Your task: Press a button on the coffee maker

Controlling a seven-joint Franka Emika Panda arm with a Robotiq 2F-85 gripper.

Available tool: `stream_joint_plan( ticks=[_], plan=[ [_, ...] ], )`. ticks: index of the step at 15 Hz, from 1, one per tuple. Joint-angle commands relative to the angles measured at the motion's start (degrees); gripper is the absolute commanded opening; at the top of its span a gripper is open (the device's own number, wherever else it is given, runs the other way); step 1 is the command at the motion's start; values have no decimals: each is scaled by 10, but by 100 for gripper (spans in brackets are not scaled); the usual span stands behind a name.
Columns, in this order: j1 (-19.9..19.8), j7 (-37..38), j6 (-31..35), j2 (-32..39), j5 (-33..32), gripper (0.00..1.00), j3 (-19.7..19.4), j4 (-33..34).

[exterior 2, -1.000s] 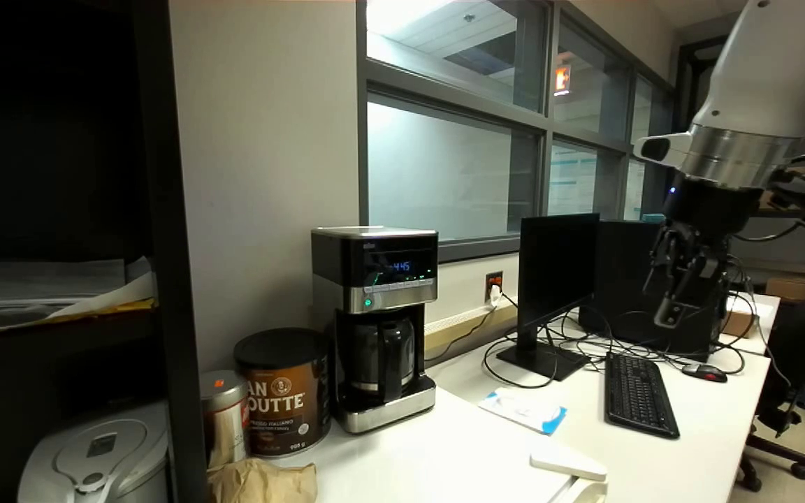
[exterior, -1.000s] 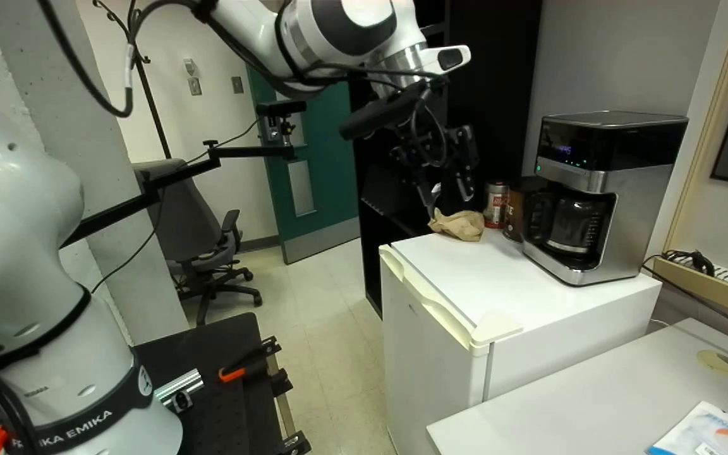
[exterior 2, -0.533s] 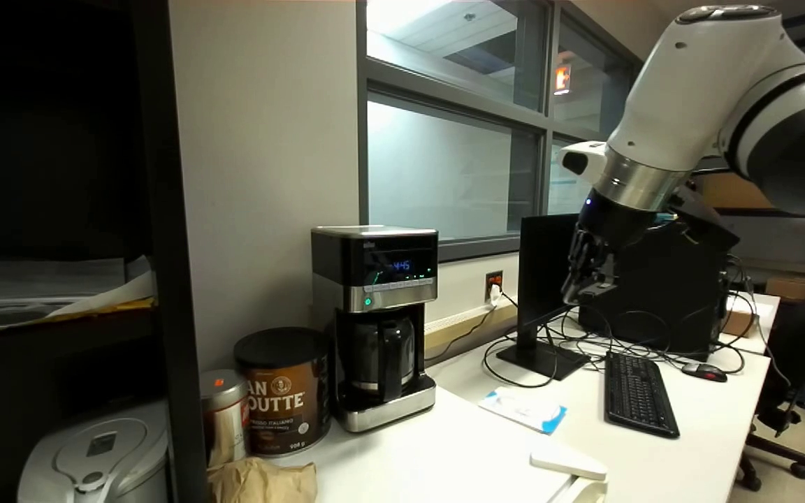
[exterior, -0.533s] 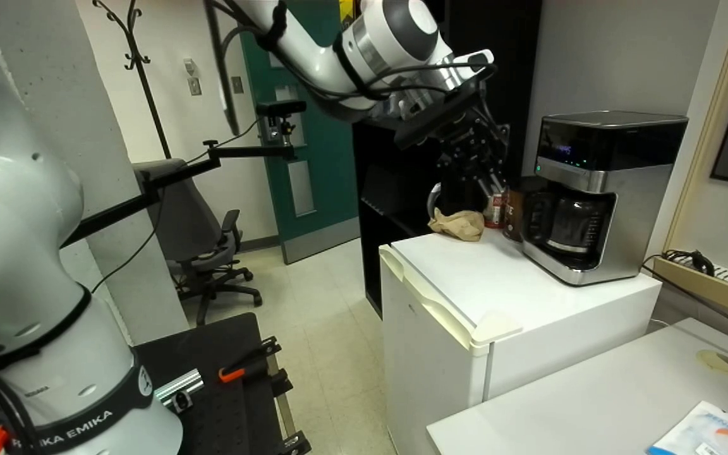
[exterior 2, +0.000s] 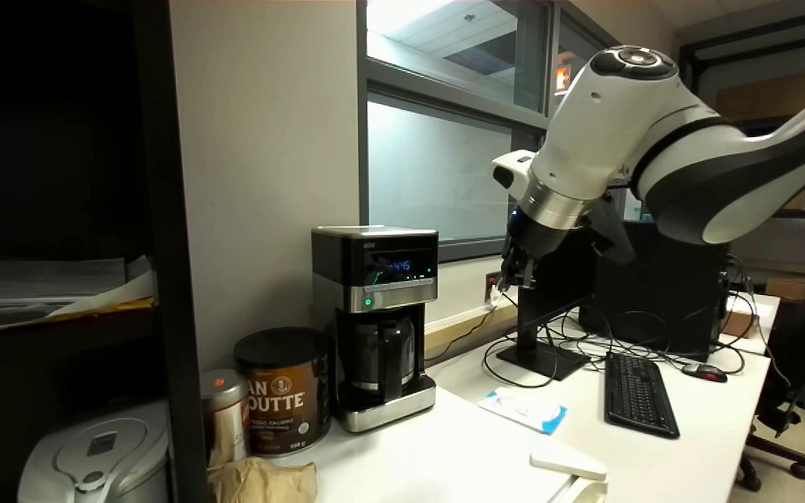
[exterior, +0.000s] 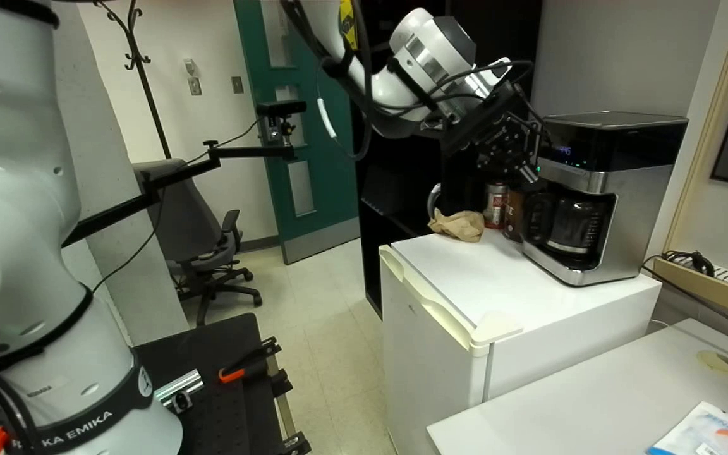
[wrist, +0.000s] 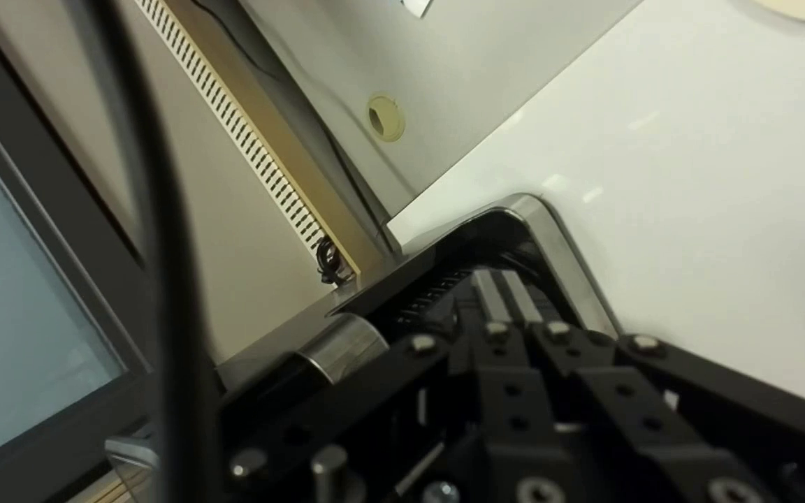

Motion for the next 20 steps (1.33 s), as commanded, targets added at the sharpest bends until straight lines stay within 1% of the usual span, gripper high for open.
stream_joint_plan(
  ticks=[1,2,3,7,8,11,12,20],
  plan=[
    [9,30,7,78,-45,0,-11,100],
    [9,34,9,91,-51,0,-11,118],
    [20,28,15,102,-47,0,-30,135],
    [24,27,30,139,-42,0,-48,190],
    [15,32,31,148,-50,0,-40,201],
    [15,27,36,168,-44,0,-41,229],
    [26,19,39,173,-29,0,-54,235],
    [35,13,42,212,-15,0,-57,274]
  ],
)
